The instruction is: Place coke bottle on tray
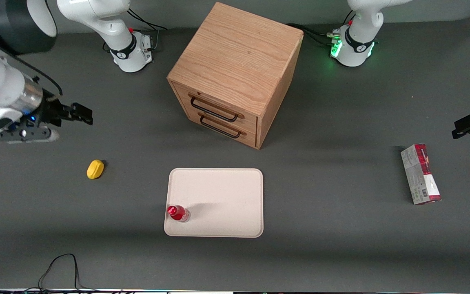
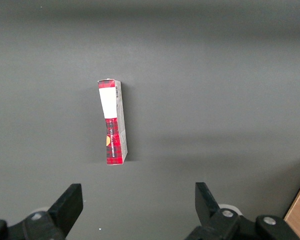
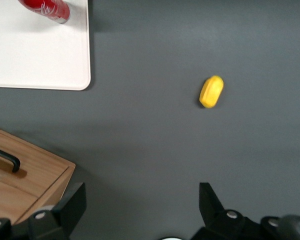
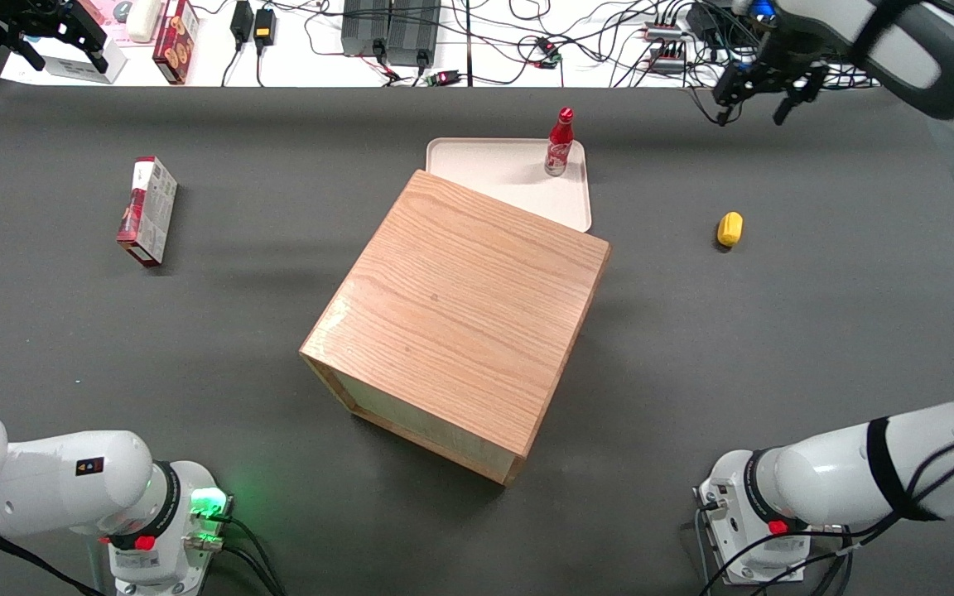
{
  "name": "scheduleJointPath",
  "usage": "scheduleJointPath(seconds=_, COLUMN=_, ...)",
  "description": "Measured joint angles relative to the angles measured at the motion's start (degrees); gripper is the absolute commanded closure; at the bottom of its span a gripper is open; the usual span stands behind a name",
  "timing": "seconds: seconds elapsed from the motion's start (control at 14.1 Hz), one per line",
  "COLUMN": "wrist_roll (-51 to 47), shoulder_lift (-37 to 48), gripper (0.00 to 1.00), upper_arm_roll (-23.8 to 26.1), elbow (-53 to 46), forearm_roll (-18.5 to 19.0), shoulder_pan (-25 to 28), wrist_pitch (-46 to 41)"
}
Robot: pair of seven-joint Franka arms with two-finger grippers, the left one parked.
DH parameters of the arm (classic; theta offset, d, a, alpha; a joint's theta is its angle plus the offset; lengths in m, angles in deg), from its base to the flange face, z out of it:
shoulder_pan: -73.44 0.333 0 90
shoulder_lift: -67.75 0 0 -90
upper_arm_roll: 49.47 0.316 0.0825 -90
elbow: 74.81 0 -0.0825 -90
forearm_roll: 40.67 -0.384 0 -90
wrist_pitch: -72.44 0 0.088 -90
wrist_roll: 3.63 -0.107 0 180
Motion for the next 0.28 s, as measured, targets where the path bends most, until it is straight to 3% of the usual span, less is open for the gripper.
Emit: scheduleJointPath(seconds=0.28, wrist_roll=0.04, shoulder_lift=2.12, gripper=0.0, upper_arm_roll=0.01, elbow=0.57, forearm_roll=-0.78, shoulder_pan=-2.09, wrist_pitch=-0.1)
